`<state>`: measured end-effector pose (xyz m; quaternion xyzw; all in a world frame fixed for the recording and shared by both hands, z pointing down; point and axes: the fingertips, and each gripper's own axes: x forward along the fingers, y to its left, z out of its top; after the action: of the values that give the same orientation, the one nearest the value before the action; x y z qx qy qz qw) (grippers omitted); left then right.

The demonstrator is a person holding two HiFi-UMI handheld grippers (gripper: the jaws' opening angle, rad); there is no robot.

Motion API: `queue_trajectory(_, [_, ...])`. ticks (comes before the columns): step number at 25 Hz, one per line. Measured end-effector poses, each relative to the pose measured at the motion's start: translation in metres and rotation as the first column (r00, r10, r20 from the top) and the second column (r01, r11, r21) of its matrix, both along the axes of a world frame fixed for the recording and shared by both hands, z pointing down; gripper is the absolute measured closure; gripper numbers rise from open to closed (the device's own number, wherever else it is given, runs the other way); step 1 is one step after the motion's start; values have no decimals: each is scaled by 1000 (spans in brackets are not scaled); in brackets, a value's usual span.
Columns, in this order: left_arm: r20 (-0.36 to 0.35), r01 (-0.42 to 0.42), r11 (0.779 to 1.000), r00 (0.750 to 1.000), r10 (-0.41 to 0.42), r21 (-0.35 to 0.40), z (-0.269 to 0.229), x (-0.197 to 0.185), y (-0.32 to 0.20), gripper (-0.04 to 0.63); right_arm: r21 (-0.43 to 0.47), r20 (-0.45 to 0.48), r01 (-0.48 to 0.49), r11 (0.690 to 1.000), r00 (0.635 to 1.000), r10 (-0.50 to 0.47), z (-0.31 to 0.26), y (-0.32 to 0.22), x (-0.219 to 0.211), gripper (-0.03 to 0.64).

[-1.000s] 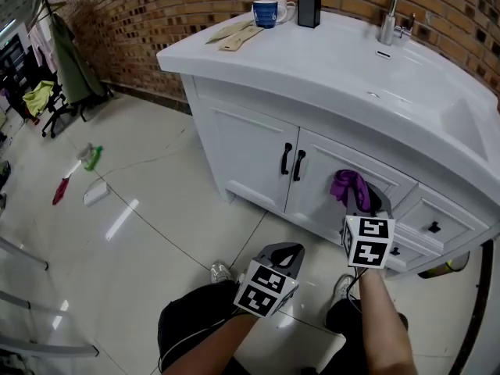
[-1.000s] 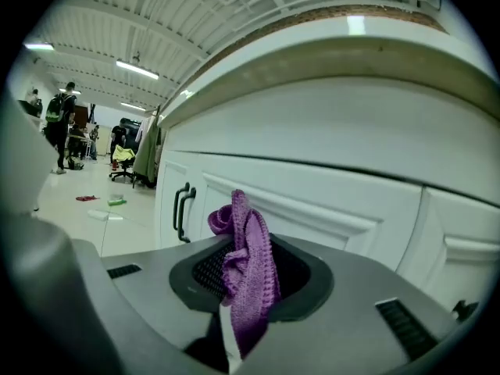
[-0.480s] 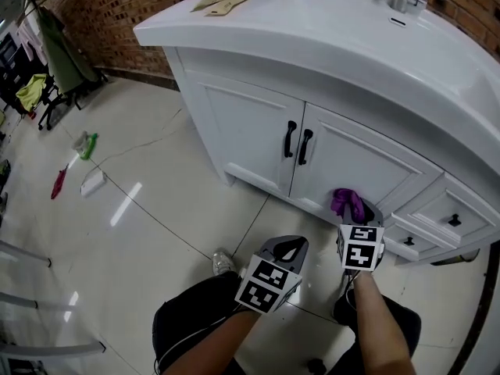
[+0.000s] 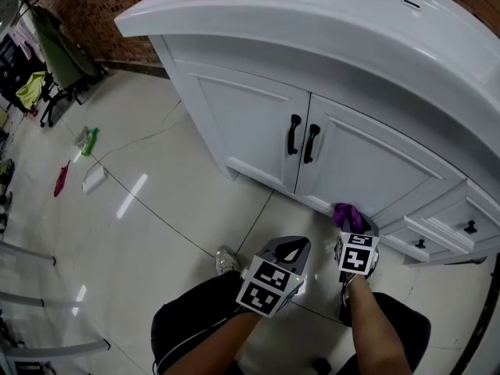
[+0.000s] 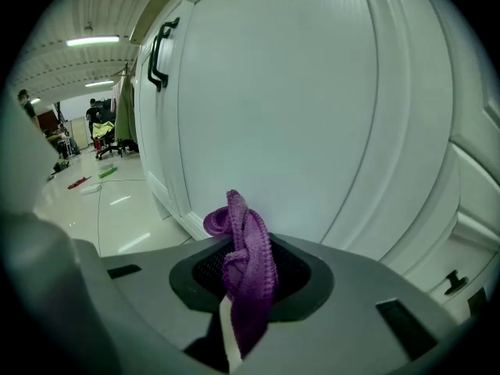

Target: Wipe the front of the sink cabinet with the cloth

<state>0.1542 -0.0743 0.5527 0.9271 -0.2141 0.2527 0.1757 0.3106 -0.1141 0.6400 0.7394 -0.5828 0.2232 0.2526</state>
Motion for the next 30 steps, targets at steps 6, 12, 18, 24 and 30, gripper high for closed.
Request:
queue_trajectory(6, [7, 10, 1000, 1000, -10, -14, 7, 6, -16, 591, -63, 63, -18, 998, 998, 22, 34, -3, -3, 522])
queue_trajectory(12, [23, 27, 999, 999, -26, -28, 14, 6, -37, 591, -77, 134, 2, 997, 991, 8, 49, -23, -24, 522])
queue_trajectory(18, [39, 31, 999, 999, -30, -27, 19, 3, -48, 591, -47, 166, 6, 999, 986, 2, 49, -37, -38, 522])
queue_trajectory(24, [30, 37, 999, 999, -37, -13, 6, 3, -44, 591, 9, 150, 4, 1000, 989, -5, 17, -38, -35, 522])
queue_trajectory(30, [-1, 25, 999, 1000, -25, 43, -34, 6, -36, 591, 79, 120, 7, 997, 993, -17, -36, -38, -37, 522])
